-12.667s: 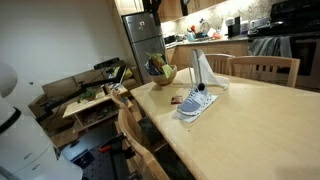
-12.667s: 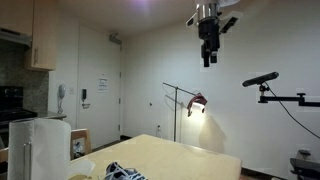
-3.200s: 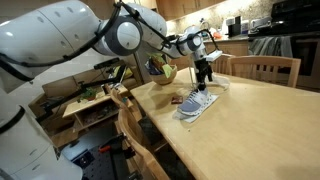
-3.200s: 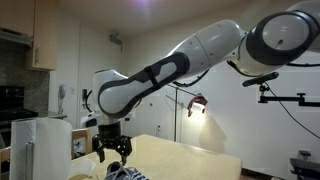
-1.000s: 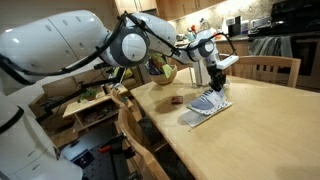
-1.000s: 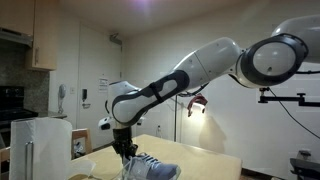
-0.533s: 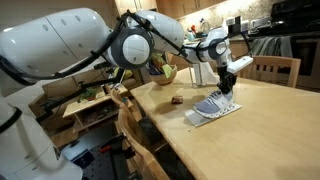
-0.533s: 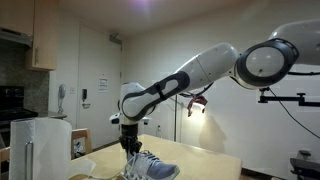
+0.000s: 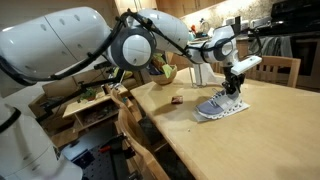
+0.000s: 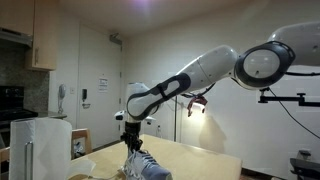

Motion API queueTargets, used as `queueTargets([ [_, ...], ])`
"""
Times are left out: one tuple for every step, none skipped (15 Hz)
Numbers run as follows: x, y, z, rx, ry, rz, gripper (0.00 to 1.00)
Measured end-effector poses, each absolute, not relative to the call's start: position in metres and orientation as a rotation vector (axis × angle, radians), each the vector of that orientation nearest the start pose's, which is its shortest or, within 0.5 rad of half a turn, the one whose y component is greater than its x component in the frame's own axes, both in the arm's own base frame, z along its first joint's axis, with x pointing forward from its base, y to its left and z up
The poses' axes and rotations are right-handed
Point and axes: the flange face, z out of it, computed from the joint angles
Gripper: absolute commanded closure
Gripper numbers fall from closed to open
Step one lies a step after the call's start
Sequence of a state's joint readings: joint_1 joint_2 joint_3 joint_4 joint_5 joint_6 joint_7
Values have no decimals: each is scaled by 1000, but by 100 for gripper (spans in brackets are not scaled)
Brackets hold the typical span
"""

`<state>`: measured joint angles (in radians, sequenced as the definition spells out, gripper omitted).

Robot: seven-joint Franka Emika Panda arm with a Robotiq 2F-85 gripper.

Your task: Move the sneaker to the right side of the table

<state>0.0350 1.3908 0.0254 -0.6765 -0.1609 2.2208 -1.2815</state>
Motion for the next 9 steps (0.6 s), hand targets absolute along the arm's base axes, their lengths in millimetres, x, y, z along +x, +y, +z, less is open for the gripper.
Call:
queueTargets([
  [806, 32, 107, -2546, -2134, -111, 39],
  [806, 33, 107, -2550, -2133, -120, 33],
  [807, 34, 108, -2549, -2136, -127, 24],
  [807, 37, 109, -2547, -2142, -135, 18],
  [808, 41, 110, -2545, -2149, -145, 11],
  [808, 46, 112, -2544, -2157, -156, 16],
  [809, 53, 114, -2550, -2160, -166, 46],
  [809, 61, 117, -2549, -2172, -173, 42],
  [809, 70, 118, -2554, -2179, -173, 43],
])
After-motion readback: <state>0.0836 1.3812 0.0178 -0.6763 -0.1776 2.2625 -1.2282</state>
